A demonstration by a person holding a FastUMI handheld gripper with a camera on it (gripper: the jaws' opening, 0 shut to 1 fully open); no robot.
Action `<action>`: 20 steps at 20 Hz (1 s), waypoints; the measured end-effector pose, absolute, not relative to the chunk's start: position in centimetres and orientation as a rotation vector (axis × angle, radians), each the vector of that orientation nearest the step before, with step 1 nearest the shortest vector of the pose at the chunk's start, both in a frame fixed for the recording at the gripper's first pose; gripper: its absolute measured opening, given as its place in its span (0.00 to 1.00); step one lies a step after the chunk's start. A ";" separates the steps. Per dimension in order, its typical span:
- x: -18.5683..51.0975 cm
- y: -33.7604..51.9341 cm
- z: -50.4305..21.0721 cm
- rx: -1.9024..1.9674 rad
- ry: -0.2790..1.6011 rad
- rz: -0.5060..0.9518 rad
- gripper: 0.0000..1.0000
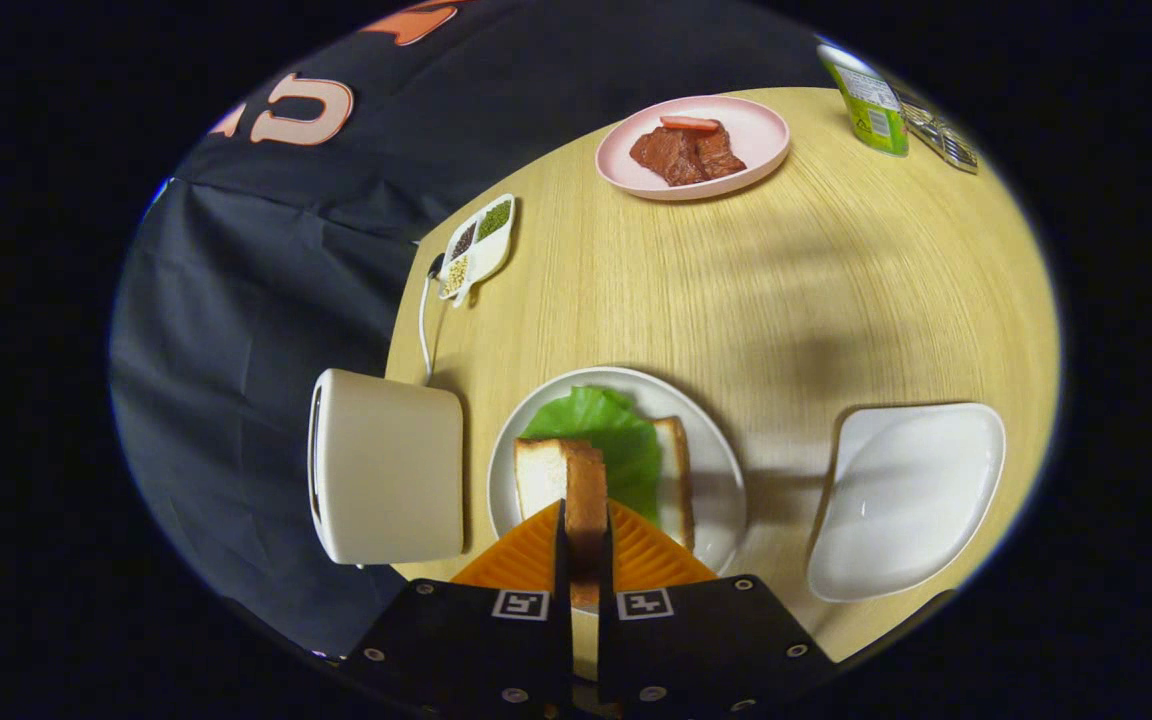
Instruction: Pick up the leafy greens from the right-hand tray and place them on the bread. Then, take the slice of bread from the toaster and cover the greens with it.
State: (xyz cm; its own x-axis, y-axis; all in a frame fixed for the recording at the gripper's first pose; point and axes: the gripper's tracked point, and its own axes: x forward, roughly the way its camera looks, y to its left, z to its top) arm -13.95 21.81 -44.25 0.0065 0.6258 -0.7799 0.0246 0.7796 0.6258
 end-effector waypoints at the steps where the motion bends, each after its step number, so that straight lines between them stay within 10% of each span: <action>1: -13.8 21.7 -44.4 0.536 1.494 0.515 0.11; 20: -9.5 16.2 -41.5 0.139 1.170 0.438 0.65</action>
